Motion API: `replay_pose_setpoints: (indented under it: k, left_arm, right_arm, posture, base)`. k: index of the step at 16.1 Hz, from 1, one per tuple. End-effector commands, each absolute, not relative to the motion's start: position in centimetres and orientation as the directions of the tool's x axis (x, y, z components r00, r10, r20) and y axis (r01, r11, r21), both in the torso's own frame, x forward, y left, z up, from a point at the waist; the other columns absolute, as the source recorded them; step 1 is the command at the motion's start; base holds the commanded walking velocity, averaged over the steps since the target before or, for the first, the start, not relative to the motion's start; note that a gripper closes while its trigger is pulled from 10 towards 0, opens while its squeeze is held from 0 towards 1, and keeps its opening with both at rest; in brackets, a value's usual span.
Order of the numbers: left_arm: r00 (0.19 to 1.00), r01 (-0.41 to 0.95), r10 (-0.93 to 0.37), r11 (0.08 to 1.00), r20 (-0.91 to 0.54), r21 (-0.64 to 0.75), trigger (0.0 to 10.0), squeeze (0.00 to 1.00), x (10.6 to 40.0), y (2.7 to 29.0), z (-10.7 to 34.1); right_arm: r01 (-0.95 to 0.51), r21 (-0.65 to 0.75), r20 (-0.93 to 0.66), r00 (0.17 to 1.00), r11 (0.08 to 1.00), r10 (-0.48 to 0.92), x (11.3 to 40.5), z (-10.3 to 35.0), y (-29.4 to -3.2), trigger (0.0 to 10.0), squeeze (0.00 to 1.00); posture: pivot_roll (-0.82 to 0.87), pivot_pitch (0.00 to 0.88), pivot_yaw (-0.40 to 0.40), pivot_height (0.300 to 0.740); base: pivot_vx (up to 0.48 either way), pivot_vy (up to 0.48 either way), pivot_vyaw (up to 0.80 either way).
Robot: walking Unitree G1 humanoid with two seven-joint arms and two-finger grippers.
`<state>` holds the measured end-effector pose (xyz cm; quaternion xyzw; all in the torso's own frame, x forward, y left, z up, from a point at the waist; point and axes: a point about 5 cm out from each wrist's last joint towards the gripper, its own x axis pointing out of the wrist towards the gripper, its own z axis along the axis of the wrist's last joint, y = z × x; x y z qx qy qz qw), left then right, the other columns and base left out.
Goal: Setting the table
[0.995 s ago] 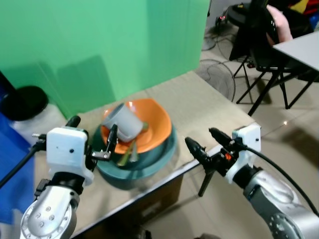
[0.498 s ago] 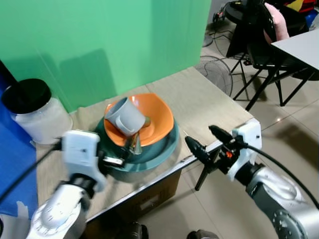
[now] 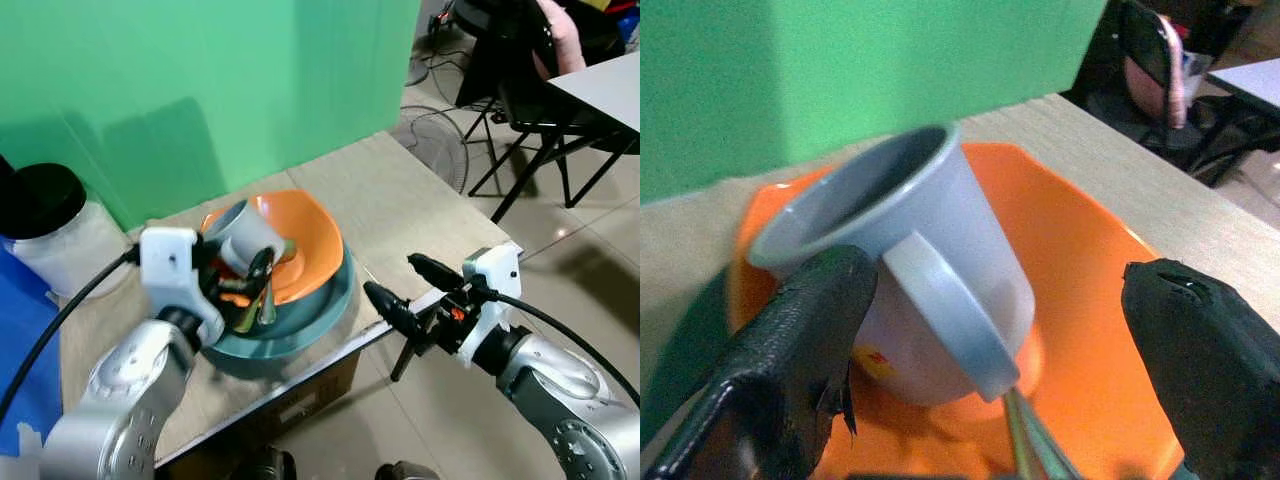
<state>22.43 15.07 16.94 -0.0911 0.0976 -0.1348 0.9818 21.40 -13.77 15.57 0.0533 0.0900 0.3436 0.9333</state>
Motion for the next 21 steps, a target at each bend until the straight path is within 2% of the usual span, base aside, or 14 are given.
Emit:
replay_pose_setpoints:
  k: [1,2,3,4,5,6,8,11,16,21]
  left_arm:
    - [0.928,0.258,-0.309,0.937,-0.210,-0.237,10.0,0.00,22.6,15.0,16.2]
    - [0.918,0.261,-0.319,0.933,-0.234,-0.249,10.0,0.00,23.0,14.9,15.8]
    - [0.914,0.230,-0.298,0.940,-0.276,-0.253,3.9,0.00,23.4,15.1,15.4]
    - [0.914,0.222,-0.290,0.942,-0.283,-0.251,3.9,0.00,23.5,15.1,15.4]
    - [0.914,0.177,-0.260,0.947,-0.311,-0.269,0.0,0.00,23.7,15.4,15.4]
    - [0.914,0.173,-0.257,0.947,-0.314,-0.271,0.0,0.00,23.7,15.5,15.4]
    - [0.925,0.123,-0.223,0.942,-0.307,-0.312,0.0,0.00,24.1,16.0,15.8]
    - [0.930,0.089,-0.207,0.928,-0.303,-0.360,0.0,0.00,24.4,16.4,15.9]
    - [0.918,0.067,-0.192,0.938,-0.347,-0.341,0.0,0.00,24.5,16.6,15.8]
    - [0.925,0.098,-0.211,0.937,-0.317,-0.335,0.0,0.00,24.7,16.4,16.7]
  right_arm:
    - [-0.670,0.157,-0.117,0.717,0.726,0.687,20.9,16.1,-13.3,10.0,0.00]
    - [-0.691,0.164,-0.119,0.694,0.704,0.710,20.8,16.2,-13.2,10.0,0.00]
    - [-0.734,0.153,-0.133,0.648,0.661,0.750,20.5,16.3,-13.0,10.0,0.00]
    - [-0.745,0.149,-0.137,0.636,0.651,0.759,20.4,16.3,-13.0,10.0,0.00]
    - [-0.789,0.139,-0.146,0.581,0.598,0.800,20.1,16.6,-13.1,10.0,0.00]
    - [-0.796,0.137,-0.147,0.573,0.590,0.806,20.0,16.7,-13.1,10.0,0.00]
    - [-0.854,0.120,-0.150,0.488,0.506,0.860,19.9,17.2,-13.3,10.0,0.00]
    - [-0.883,0.109,-0.175,0.435,0.456,0.883,19.6,17.2,-13.4,10.0,0.00]
    - [-0.895,0.099,-0.188,0.414,0.436,0.891,19.6,17.3,-13.8,10.0,0.00]
    - [-0.898,0.099,-0.184,0.406,0.428,0.895,19.7,17.3,-13.8,10.0,0.00]
  posture:
    - [-0.02,0.068,0.041,0.740]
    - [-0.02,0.070,0.046,0.740]
    - [-0.02,0.069,0.053,0.740]
    - [-0.02,0.069,0.055,0.740]
    - [-0.02,0.070,0.057,0.740]
    - [-0.02,0.070,0.057,0.740]
    - [-0.02,0.070,0.054,0.740]
    - [-0.01,0.071,0.053,0.740]
    - [-0.02,0.071,0.056,0.740]
    - [-0.01,0.068,0.057,0.740]
  base:
    - [0.000,0.000,0.00]
    - [0.000,0.000,0.00]
    - [0.000,0.000,0.00]
    - [0.000,0.000,0.00]
    - [0.000,0.000,0.00]
    - [0.000,0.000,0.00]
    - [0.000,0.000,0.00]
    - [0.000,0.000,0.00]
    - [0.000,0.000,0.00]
    - [0.000,0.000,0.00]
